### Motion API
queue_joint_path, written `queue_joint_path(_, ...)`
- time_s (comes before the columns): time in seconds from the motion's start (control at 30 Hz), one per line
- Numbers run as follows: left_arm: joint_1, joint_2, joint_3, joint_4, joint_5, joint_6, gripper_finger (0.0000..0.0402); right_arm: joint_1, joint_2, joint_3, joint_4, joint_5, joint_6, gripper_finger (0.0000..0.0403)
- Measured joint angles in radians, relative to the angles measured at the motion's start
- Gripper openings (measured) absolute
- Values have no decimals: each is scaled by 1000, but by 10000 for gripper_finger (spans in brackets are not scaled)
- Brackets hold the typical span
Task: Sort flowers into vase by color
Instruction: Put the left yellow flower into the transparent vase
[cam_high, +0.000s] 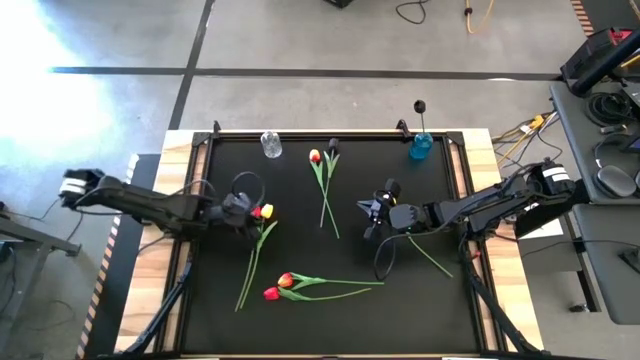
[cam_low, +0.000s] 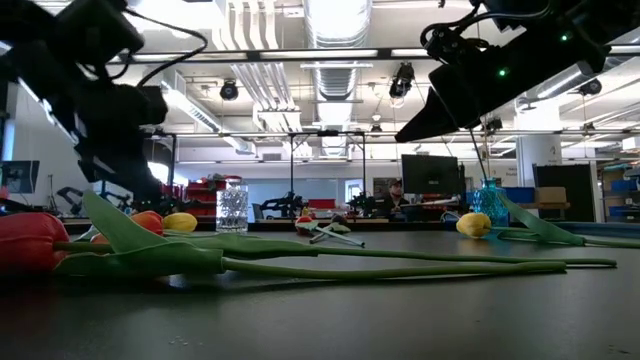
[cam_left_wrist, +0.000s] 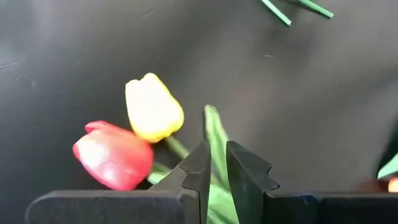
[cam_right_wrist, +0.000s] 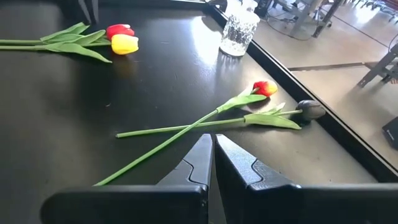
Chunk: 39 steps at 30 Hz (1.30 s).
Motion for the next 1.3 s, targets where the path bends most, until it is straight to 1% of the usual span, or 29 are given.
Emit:
queue_joint_path(0.07,-14,79,58,-40,-15,-27,37,0,0,0,-1,0,0,13)
queue_joint_path(0.2,-16,231,168,-176,-58,-72,37,0,0,0,-10,0,0,13)
queue_joint_path(0.3,-15,328,219,-257,-72,-93,37,0,0,0,-13,0,0,13)
queue_joint_path(0.43,-15,424,248,-272,-72,-97,45,0,0,0,-14,0,0,13)
queue_joint_path(0.53,-15,473,267,-273,-74,-98,64,0,0,0,-14,0,0,13)
queue_joint_path(0.7,-15,505,299,-276,-71,-80,110,0,1,-1,-14,0,0,13)
queue_joint_path(0.8,-15,504,314,-278,-65,-68,137,0,1,-1,-14,0,0,13)
queue_joint_path(0.9,-15,488,321,-283,-60,-50,153,0,1,-1,-14,0,0,13)
queue_joint_path(1.03,-15,479,327,-265,-7,-39,156,0,1,-1,-14,0,0,13)
queue_joint_path(1.3,9,502,314,-234,-11,-41,138,0,1,-1,-14,0,6,13)
